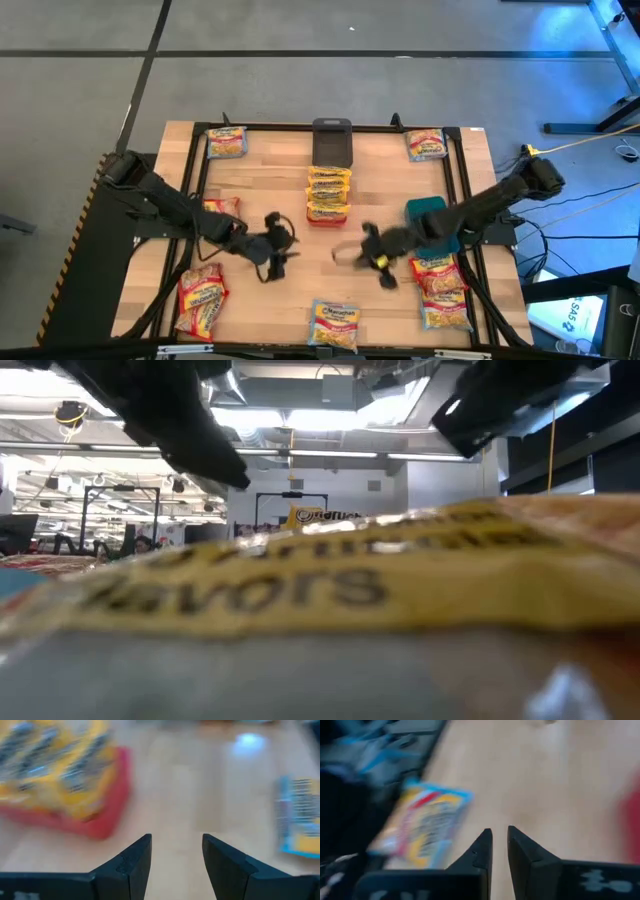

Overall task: Sort Maruchan noodles
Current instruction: Put the blue noodle pack into the black bin

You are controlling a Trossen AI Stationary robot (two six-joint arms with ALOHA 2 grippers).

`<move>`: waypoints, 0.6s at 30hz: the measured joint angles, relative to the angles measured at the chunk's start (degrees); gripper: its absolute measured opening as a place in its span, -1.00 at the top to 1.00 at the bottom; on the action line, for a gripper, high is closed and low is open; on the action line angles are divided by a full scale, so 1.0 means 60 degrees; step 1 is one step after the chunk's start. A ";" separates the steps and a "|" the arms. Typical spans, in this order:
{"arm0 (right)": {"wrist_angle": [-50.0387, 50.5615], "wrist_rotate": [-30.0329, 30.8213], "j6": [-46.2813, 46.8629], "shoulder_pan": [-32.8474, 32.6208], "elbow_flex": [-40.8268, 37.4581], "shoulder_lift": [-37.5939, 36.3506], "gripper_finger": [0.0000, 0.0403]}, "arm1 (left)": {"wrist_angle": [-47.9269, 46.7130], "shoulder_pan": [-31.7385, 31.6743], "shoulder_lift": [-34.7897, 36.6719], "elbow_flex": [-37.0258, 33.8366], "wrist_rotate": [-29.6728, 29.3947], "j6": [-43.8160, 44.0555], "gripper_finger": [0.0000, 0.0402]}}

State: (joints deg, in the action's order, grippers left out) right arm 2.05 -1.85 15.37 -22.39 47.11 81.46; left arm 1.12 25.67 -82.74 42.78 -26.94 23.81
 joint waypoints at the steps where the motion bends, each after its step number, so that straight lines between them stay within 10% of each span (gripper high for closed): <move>1: -0.0237 -0.0024 0.0107 -0.0303 0.0000 0.0153 0.85 | 0.0336 0.0162 -0.0194 0.0005 0.0094 -0.0033 0.16; 18: -0.5283 -0.0267 0.0455 -0.2223 0.0663 0.4127 0.85 | 0.3718 0.1575 -0.2675 0.0000 0.0118 0.1195 0.16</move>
State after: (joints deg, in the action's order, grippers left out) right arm -29.65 -3.45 18.10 -35.73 51.09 106.23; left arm 23.43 35.11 -98.79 42.78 -26.23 30.98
